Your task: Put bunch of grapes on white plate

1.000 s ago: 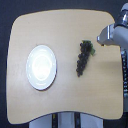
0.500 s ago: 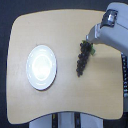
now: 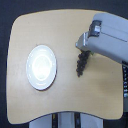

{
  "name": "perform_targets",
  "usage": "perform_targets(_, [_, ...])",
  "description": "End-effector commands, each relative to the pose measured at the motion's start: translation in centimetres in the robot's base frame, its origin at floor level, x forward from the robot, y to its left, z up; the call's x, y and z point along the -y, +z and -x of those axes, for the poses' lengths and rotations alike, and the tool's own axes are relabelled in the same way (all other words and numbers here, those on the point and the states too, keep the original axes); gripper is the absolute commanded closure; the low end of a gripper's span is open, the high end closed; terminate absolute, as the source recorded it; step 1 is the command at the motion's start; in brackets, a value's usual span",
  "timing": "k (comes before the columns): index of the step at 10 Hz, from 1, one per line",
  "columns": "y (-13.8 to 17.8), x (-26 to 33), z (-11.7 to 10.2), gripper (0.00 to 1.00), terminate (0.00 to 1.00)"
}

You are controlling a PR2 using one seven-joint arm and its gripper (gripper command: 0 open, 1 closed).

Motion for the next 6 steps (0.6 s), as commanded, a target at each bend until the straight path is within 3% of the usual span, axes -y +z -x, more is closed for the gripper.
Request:
perform_targets(1, [-5.0, -0.4, -0.9, 0.00, 0.00])
perform_targets(6, [-7.8, -1.7, -3.1, 0.00, 0.00])
